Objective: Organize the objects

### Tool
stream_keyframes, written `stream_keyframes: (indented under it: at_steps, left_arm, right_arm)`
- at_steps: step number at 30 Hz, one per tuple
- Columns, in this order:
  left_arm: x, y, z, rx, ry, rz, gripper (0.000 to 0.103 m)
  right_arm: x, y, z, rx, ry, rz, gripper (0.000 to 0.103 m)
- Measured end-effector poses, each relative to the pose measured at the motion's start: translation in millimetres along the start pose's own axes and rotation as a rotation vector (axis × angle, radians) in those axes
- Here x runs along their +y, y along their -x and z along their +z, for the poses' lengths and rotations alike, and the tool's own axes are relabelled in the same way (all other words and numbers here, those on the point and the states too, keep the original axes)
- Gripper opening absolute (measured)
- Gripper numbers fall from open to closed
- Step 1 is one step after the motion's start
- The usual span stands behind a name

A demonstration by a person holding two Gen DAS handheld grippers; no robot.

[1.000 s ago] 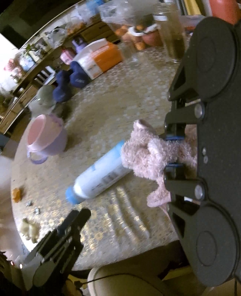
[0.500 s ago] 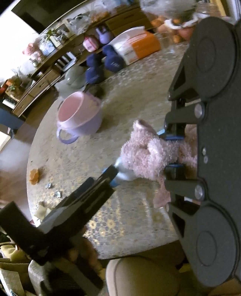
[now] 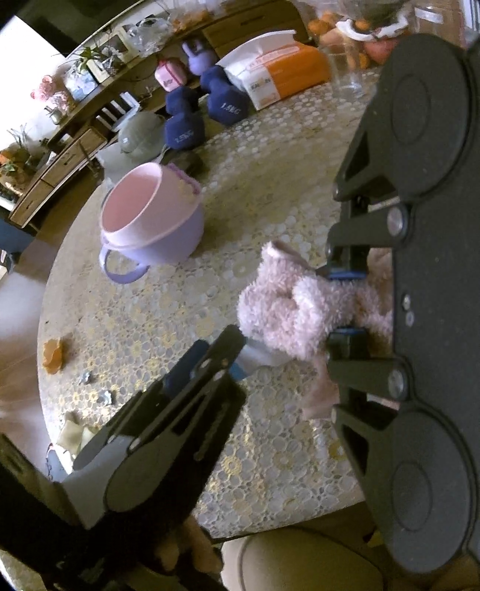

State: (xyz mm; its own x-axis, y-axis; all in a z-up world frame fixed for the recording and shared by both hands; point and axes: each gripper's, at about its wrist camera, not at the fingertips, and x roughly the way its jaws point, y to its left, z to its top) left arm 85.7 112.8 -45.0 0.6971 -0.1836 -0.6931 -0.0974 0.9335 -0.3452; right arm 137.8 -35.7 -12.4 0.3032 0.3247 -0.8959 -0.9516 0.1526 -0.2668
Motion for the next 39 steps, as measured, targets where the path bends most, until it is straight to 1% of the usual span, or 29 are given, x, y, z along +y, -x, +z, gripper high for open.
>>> stream_keyframes:
  at_steps: [5, 8, 12, 15, 18, 21, 24, 28, 31, 34, 39]
  left_arm:
    - [-0.1, 0.6, -0.4, -0.004, -0.006, 0.01, 0.029]
    - [-0.5, 0.5, -0.2, -0.004, -0.006, 0.008, 0.026]
    - [-3.2, 1.4, -1.1, -0.006, -0.017, 0.017, 0.026]
    - [-4.1, 1.6, -1.1, -0.004, -0.016, 0.016, 0.026]
    - [-5.4, 2.3, -2.1, -0.005, -0.018, 0.021, 0.026]
    - [-5.5, 2.9, -3.0, -0.008, -0.018, 0.024, 0.026]
    - [-5.2, 3.3, -3.6, -0.011, -0.015, 0.026, 0.026]
    - [-5.0, 3.5, -4.6, -0.012, -0.011, 0.026, 0.026]
    - [-5.3, 3.3, -4.5, -0.012, -0.007, 0.028, 0.026]
    - [-5.3, 3.9, -4.4, -0.012, -0.007, 0.028, 0.026]
    - [-5.2, 4.2, -4.3, -0.013, -0.007, 0.03, 0.026]
  right_arm:
    - [-9.9, 2.5, -15.9, 0.024, -0.033, -0.018, 0.021]
    - [-19.8, 4.2, -30.7, 0.038, -0.075, -0.029, 0.021]
    - [-30.1, 4.8, -52.6, 0.075, -0.122, -0.055, 0.02]
    - [-32.4, 5.0, -64.9, 0.115, -0.114, -0.096, 0.02]
    - [-31.8, 15.2, -69.2, 0.11, -0.112, -0.104, 0.02]
    - [-27.1, 30.5, -59.9, 0.063, -0.099, -0.098, 0.02]
    - [-15.1, 42.2, -42.7, 0.006, -0.065, -0.08, 0.02]
    - [0.7, 44.2, -22.8, -0.043, -0.032, -0.04, 0.02]
    - [10.2, 33.9, -6.7, -0.061, -0.016, -0.02, 0.02]
    - [13.5, 17.8, 6.7, -0.057, -0.01, -0.011, 0.02]
    - [11.9, -2.3, 12.7, -0.037, -0.016, -0.016, 0.02]
